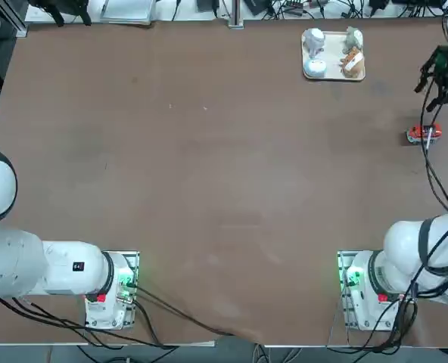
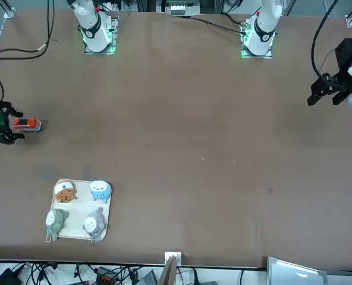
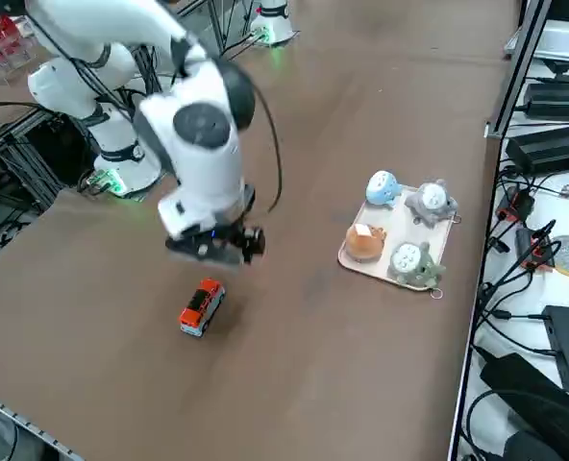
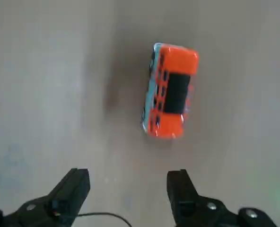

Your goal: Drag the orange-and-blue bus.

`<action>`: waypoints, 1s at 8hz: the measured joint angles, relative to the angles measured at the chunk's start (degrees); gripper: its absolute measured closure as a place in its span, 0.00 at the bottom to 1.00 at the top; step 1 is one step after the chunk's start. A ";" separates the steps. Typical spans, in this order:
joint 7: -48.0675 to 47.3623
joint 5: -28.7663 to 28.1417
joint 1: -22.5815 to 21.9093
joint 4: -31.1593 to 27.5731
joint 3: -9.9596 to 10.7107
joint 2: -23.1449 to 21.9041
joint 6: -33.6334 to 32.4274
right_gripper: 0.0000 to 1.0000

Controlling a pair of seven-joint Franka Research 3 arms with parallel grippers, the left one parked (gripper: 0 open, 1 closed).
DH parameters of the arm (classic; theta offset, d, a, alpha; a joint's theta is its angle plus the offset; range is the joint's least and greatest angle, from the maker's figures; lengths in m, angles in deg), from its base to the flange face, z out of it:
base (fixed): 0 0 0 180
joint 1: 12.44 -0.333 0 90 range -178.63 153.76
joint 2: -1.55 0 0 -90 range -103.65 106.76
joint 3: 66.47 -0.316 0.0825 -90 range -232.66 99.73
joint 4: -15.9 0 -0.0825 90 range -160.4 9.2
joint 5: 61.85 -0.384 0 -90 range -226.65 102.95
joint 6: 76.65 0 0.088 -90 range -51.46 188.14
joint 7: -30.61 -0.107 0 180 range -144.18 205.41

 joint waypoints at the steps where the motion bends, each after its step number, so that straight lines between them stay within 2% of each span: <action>1: 0.00 0.00 2.01 -3.07 0.00 0.60 5.77 0.01; 3: 0.12 0.00 4.41 -7.54 -0.04 0.53 11.56 0.01; 8: 3.46 0.01 7.57 -9.96 -0.08 -0.60 13.19 0.01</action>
